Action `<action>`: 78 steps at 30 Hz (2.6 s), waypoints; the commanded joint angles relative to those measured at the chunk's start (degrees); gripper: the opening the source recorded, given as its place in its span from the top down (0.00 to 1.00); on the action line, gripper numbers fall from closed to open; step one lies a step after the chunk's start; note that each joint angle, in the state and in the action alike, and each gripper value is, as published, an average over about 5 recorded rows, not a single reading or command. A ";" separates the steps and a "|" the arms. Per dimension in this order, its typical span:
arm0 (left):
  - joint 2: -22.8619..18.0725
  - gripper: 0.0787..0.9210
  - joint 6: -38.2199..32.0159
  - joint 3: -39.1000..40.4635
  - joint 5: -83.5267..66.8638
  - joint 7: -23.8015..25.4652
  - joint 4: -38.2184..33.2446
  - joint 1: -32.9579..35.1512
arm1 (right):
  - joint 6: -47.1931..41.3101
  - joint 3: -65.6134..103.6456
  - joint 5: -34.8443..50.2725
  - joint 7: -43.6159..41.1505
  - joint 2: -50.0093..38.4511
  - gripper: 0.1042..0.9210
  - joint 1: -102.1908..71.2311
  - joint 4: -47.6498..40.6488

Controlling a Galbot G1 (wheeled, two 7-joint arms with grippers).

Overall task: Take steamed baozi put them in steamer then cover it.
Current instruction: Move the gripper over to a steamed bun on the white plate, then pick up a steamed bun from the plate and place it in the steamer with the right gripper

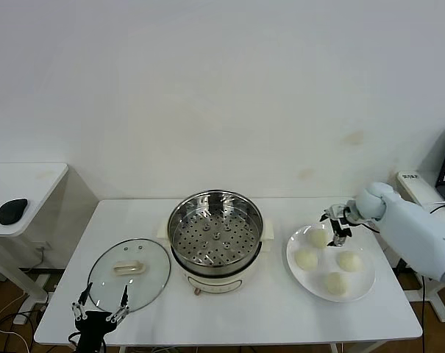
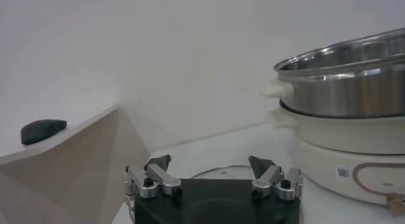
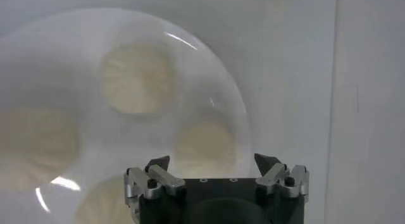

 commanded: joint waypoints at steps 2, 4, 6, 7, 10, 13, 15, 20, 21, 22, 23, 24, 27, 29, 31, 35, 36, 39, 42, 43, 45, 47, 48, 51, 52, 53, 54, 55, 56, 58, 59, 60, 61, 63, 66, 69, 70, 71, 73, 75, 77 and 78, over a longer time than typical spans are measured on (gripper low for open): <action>0.16 0.12 0.01 -0.10 -0.04 0.03 0.18 -0.07 | 0.16 -0.93 -1.75 -0.02 4.09 0.13 0.80 -6.13; 0.17 0.12 0.02 -0.08 -0.07 0.03 0.21 -0.11 | 0.09 -0.90 -1.90 -0.10 4.14 0.14 0.56 -6.13; 0.20 0.12 0.02 -0.05 -0.07 0.04 0.25 -0.16 | 0.05 -0.90 -1.95 -0.17 4.13 0.16 0.33 -6.04; 0.21 0.12 0.03 -0.03 -0.07 0.05 0.26 -0.19 | 0.04 -0.91 -1.95 -0.20 4.13 0.17 0.24 -6.01; 0.25 0.12 0.03 -0.02 -0.09 0.06 0.32 -0.29 | 0.00 -0.92 -1.97 -0.31 4.15 0.18 0.11 -5.97; 0.25 0.12 0.02 0.00 -0.09 0.07 0.44 -0.36 | -0.07 -0.95 -1.99 -0.53 4.15 0.20 0.09 -5.98; 0.20 0.12 0.00 0.03 -0.09 0.06 0.54 -0.41 | -0.11 -0.99 -2.04 -0.65 4.14 0.21 0.07 -6.04; 0.11 0.12 -0.06 0.08 -0.07 0.01 0.75 -0.54 | -0.14 -1.03 -2.21 -0.56 4.29 0.26 -0.16 -6.37; 0.13 0.12 -0.06 0.09 -0.08 0.01 0.76 -0.57 | -0.14 -1.03 -2.21 -0.52 4.37 0.27 -0.17 -6.40; 0.14 0.12 -0.07 0.09 -0.08 0.01 0.76 -0.60 | -0.14 -1.03 -2.22 -0.48 4.47 0.29 -0.13 -6.44; 0.15 0.12 -0.07 0.09 -0.09 0.01 0.75 -0.62 | -0.14 -1.03 -2.22 -0.45 4.58 0.30 -0.07 -6.49; 0.15 0.12 -0.07 0.10 -0.09 0.01 0.75 -0.65 | -0.14 -1.04 -2.22 -0.42 4.69 0.31 0.02 -6.56; 0.17 0.12 -0.07 0.11 -0.09 0.00 0.70 -0.70 | -0.11 -1.13 -2.26 -0.38 4.97 0.34 0.31 -6.74; 0.21 0.12 -0.09 0.09 -0.11 -0.02 0.65 -0.71 | -0.08 -1.24 -2.32 -0.38 5.03 0.36 0.47 -6.78; 0.30 0.12 -0.12 0.03 -0.16 -0.04 0.60 -0.71 | -0.01 -1.37 -2.40 -0.40 4.98 0.38 0.62 -6.74; 0.43 0.12 -0.23 -0.03 -0.26 -0.08 0.59 -0.77 | 0.16 -1.82 -2.29 -0.42 4.61 0.43 0.92 -6.25; 0.44 0.12 -0.24 -0.01 -0.27 -0.08 0.58 -0.79 | 0.16 -1.97 -2.13 -0.47 4.41 0.43 1.07 -5.97; 0.57 0.12 -0.23 0.11 -0.28 -0.06 0.46 -0.84 | 0.06 -2.82 -0.95 -0.80 3.24 0.44 2.11 -4.14; 0.81 0.12 -0.19 0.31 -0.39 -0.03 0.26 -0.92 | -0.58 -4.92 1.84 -1.32 0.73 0.44 4.33 -0.02; 0.92 0.12 -0.18 0.39 -0.49 -0.02 0.21 -0.96 | -0.93 -6.01 3.11 -1.50 -0.39 0.44 5.37 1.81; 1.20 0.12 -0.15 0.54 -1.11 -0.04 0.10 -1.08 | -1.85 -8.74 6.43 -1.79 -3.11 0.44 8.05 6.23; 1.46 0.12 -0.11 0.67 -1.92 -0.09 -0.06 -1.14 | -2.70 -11.25 9.74 -1.97 -5.59 0.44 11.01 10.21; 1.58 0.12 -0.11 0.74 -2.34 -0.13 -0.15 -1.15 | -3.04 -12.62 11.52 -2.03 -6.77 0.44 12.96 12.14; 1.84 0.12 -0.17 1.03 -2.88 -0.19 -0.25 -1.12 | -3.38 -16.86 16.15 -2.05 -8.85 0.44 19.43 16.22; 1.88 0.12 -0.19 1.14 -2.92 -0.20 -0.26 -1.14 | -3.33 -18.53 17.71 -2.02 -9.18 0.44 21.79 17.10; 1.88 0.12 -0.21 1.23 -2.93 -0.21 -0.26 -1.17 | -3.29 -20.19 19.23 -1.99 -9.12 0.44 24.12 17.73; 1.88 0.12 -0.23 1.31 -2.93 -0.20 -0.28 -1.22 | -3.25 -21.86 20.66 -1.99 -8.84 0.44 26.67 18.20; 1.88 0.12 -0.25 1.36 -2.93 -0.21 -0.31 -1.28 | -3.23 -23.37 21.99 -2.00 -8.42 0.44 29.09 18.55; 1.89 0.12 -0.28 1.38 -2.91 -0.21 -0.34 -1.32 | -3.21 -25.09 23.34 -2.01 -7.69 0.44 31.72 18.87; 1.99 0.12 -0.38 1.37 -2.84 -0.20 -0.44 -1.38 | -3.11 -27.88 25.17 -2.01 -5.98 0.44 36.06 19.27; 2.06 0.12 -0.42 1.33 -2.80 -0.19 -0.48 -1.41 | -3.02 -29.27 26.11 -1.86 -4.81 0.44 37.85 19.45; 2.15 0.12 -0.46 1.28 -2.77 -0.19 -0.51 -1.43 | -2.89 -30.73 27.07 -1.59 -3.44 0.44 39.50 19.63; 2.23 0.12 -0.49 1.22 -2.77 -0.18 -0.53 -1.46 | -2.66 -31.94 27.88 -1.18 -2.11 0.44 40.77 19.73; 2.43 0.12 -0.49 1.06 -2.83 -0.15 -0.55 -1.50 | -1.94 -34.40 29.62 0.15 0.99 0.44 42.92 19.77; 2.74 0.12 -0.48 0.69 -3.08 -0.08 -0.54 -1.53 | -0.21 -36.70 31.49 2.45 5.53 0.43 44.15 19.20; 2.81 0.12 -0.46 0.30 -3.33 -0.04 -0.45 -1.69 | 2.08 -37.77 32.96 4.24 10.84 0.43 43.91 18.28; 2.78 0.12 -0.46 0.21 -3.37 -0.01 -0.41 -1.76 | 3.07 -38.10 33.03 4.66 12.74 0.43 43.63 17.86; 2.75 0.12 -0.46 0.13 -3.40 0.03 -0.38 -1.84 | 4.12 -38.43 32.86 5.01 14.32 0.43 43.32 17.43; 2.69 0.12 -0.45 -0.03 -3.47 0.12 -0.31 -1.95 | 6.41 -39.21 31.57 5.50 17.43 0.43 42.61 16.51; 2.65 0.12 -0.46 -0.25 -3.63 0.18 -0.18 -2.02 | 8.29 -40.00 29.95 5.87 20.03 0.43 41.95 15.73; 2.69 0.12 -0.51 -0.48 -3.88 0.21 0.02 -2.07 | 10.07 -40.67 27.84 6.15 22.60 0.43 41.18 14.81; 2.75 0.12 -0.56 -0.56 -3.98 0.22 0.12 -2.07 | 10.99 -40.90 26.70 6.28 23.59 0.43 40.78 14.20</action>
